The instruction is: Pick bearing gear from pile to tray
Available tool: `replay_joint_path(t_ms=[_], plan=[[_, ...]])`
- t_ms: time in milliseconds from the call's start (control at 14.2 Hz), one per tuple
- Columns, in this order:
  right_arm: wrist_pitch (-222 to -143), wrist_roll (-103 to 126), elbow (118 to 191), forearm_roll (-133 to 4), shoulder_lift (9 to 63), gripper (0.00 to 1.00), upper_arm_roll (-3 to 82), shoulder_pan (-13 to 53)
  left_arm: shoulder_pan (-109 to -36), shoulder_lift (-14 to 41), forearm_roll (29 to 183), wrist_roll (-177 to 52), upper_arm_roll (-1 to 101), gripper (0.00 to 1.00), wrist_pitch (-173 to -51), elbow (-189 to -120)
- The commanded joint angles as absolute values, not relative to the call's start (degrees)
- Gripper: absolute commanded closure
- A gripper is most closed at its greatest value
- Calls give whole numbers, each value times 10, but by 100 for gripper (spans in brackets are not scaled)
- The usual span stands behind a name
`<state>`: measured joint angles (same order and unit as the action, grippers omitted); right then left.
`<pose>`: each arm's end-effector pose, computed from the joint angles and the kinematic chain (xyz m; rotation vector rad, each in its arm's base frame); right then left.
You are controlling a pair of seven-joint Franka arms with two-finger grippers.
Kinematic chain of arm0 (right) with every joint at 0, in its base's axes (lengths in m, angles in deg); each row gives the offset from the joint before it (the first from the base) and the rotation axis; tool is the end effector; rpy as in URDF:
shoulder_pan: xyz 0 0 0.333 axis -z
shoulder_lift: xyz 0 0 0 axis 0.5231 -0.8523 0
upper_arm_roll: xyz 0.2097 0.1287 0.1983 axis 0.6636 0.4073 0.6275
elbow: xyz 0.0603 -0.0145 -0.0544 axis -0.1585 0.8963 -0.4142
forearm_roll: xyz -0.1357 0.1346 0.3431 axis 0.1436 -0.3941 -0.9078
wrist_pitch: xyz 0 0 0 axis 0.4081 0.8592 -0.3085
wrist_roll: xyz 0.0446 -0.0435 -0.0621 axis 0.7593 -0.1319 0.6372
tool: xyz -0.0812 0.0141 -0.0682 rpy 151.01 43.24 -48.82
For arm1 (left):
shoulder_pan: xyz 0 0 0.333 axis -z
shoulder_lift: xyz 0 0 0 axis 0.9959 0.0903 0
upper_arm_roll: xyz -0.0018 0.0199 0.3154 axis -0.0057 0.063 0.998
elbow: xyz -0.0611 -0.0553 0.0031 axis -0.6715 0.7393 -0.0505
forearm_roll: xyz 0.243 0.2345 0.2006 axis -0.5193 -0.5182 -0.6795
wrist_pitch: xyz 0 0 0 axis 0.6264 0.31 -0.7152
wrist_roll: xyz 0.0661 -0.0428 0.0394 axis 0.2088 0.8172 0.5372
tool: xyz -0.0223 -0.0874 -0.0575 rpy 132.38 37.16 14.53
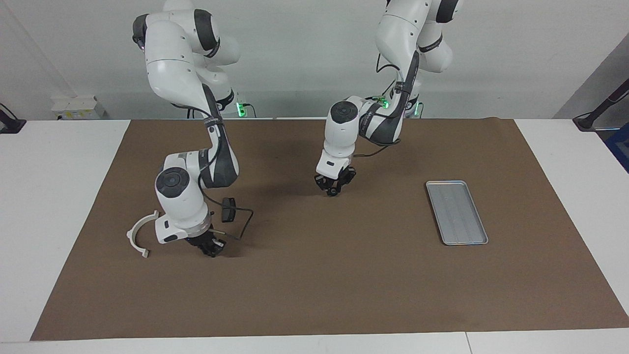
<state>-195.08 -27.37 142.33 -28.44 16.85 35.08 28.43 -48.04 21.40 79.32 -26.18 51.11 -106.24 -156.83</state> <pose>0.6969 0.0666 0.2880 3.0611 -0.6060 0.1189 0.4823 -0.3840 0.3247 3.0983 0.3222 0.0686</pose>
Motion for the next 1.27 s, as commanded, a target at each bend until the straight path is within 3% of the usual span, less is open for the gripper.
replay_joint_path(t_ms=[0, 141, 423, 704, 915, 1197], plan=[[-1956, -285, 1420, -272, 163, 100, 355, 286, -535, 167, 797, -353, 511, 100, -972, -1532], [-1911, -279, 1405, -266, 178, 100, 355, 287, -606, 131, 800, -468, 510, 100, -926, -1537], [-1722, -263, 1337, -264, 237, 100, 363, 282, -757, 108, 804, -743, 510, 100, -894, -1580], [-1599, -273, 1305, -275, 301, 100, 363, 220, -847, 98, 813, -892, 510, 100, -907, -1608], [-1569, -365, 1302, -305, 334, 100, 363, 159, -863, 73, 813, -910, 510, 100, -989, -1689], [-1614, -569, 1314, -346, 336, 100, 366, 84, -867, 80, 813, -911, 511, 100, -1035, -1720]])
